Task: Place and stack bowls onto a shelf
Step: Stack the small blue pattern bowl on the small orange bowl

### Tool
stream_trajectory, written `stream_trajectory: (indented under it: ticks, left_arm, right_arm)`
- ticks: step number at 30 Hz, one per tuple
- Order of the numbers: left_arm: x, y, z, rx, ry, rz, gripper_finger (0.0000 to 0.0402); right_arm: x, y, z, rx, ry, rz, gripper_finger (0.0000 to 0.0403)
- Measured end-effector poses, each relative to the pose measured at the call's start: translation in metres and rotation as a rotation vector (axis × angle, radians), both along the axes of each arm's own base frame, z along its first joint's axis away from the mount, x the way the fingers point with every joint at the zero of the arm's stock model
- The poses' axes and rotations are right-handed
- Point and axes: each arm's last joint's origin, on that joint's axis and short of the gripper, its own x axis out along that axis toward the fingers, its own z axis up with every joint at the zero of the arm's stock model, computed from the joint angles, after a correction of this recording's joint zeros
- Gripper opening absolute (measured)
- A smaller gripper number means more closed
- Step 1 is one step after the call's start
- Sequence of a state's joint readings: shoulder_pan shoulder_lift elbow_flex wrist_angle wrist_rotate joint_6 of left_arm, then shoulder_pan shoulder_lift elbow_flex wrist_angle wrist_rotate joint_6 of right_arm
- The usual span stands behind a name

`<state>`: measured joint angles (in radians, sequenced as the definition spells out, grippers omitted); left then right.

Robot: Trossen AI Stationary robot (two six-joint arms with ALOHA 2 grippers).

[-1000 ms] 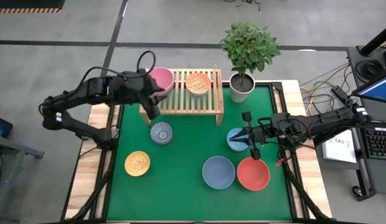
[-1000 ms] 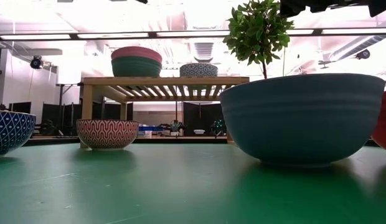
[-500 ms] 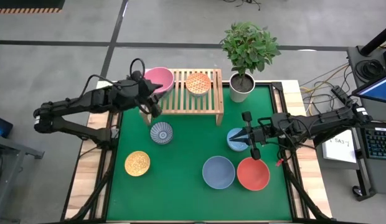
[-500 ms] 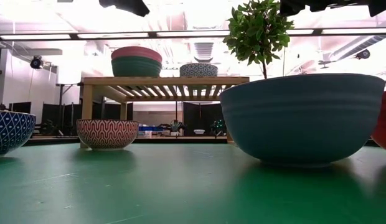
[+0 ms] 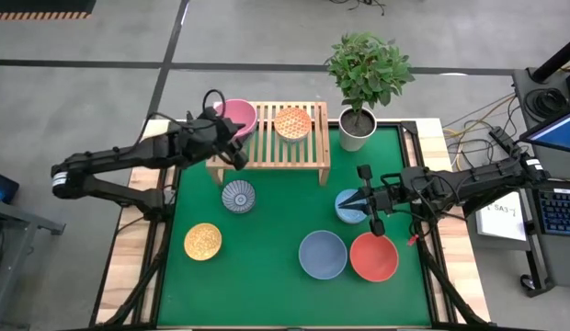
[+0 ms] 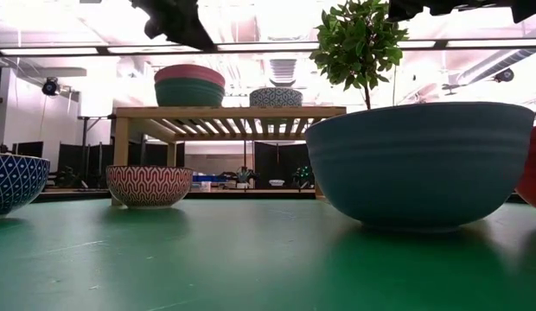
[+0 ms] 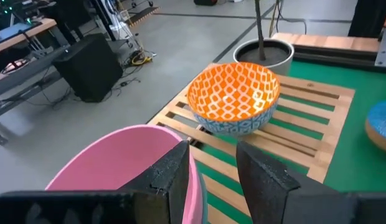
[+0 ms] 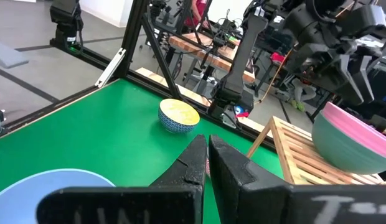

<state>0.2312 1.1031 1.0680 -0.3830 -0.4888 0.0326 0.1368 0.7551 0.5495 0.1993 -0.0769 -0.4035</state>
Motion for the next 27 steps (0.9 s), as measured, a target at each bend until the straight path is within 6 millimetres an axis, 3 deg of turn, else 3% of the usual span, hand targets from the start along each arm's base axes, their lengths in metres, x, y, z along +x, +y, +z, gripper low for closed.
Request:
stream_trajectory:
  ticks: [13,27]
  left_arm:
    - [0.008,0.016,-0.012,-0.045,0.019,0.076,0.0115]
    - [0.017,0.019,-0.022,-0.067,0.041,0.104,0.0115]
  right_arm:
    - [0.000,0.000,0.000,0.002,0.000,0.000,0.0009]
    - [0.000,0.000,0.000,0.002,0.000,0.000,0.0009]
